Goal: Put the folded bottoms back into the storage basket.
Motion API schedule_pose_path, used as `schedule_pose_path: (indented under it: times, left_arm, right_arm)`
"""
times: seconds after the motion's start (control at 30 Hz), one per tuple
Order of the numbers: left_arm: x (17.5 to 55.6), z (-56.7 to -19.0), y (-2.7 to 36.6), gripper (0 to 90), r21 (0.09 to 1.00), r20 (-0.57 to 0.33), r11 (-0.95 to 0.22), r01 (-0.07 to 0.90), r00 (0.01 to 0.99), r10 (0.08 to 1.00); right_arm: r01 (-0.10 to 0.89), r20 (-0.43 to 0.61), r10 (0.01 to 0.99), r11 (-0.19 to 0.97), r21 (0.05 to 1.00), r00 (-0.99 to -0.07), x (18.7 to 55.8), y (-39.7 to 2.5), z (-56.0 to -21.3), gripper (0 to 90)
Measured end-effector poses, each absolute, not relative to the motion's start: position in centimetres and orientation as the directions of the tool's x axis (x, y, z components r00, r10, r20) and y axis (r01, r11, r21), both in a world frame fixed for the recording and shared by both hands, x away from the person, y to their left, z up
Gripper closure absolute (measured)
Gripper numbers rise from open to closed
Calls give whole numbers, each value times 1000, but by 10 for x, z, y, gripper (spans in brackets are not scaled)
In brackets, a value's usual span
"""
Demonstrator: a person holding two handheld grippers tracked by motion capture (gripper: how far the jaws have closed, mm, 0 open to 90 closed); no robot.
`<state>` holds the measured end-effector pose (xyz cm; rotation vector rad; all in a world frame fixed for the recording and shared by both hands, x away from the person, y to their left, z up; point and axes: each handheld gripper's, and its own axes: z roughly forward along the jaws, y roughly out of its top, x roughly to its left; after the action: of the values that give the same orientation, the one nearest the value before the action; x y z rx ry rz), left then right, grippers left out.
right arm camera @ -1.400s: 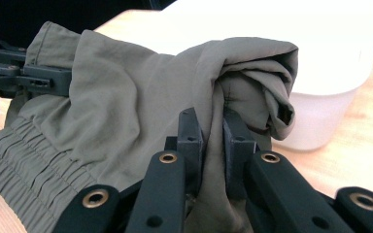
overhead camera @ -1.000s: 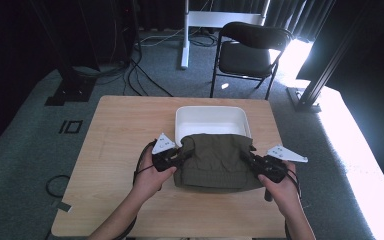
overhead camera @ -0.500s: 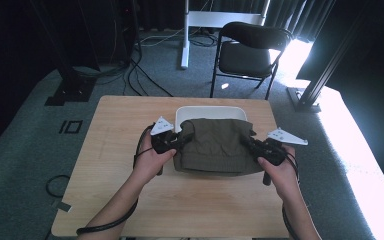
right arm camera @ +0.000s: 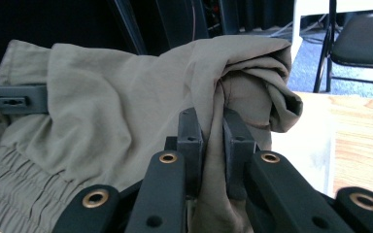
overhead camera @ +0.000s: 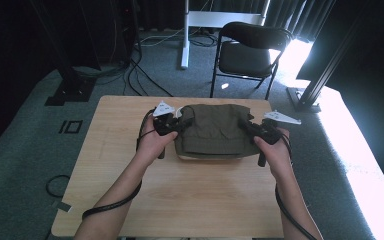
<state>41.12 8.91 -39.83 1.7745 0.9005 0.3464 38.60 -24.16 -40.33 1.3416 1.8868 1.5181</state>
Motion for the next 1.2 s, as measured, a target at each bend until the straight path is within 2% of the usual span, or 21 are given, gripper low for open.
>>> schedule_pose_path:
  times: [0.53, 0.8, 1.2]
  left_arm:
    - [462, -407, 82, 760, 861, -223, -134, 490, 601, 767]
    - [480, -429, 85, 761, 813, -261, -138, 566, 565, 783]
    - [487, -459, 78, 760, 765, -257, -172, 620, 539, 802]
  right_arm:
    - [507, 306, 864, -69, 859, -399, 447, -235, -417, 814]
    - [559, 342, 864, -86, 825, -371, 462, -230, -441, 814]
    - [616, 348, 879, -81, 783, -326, 471, -231, -472, 813]
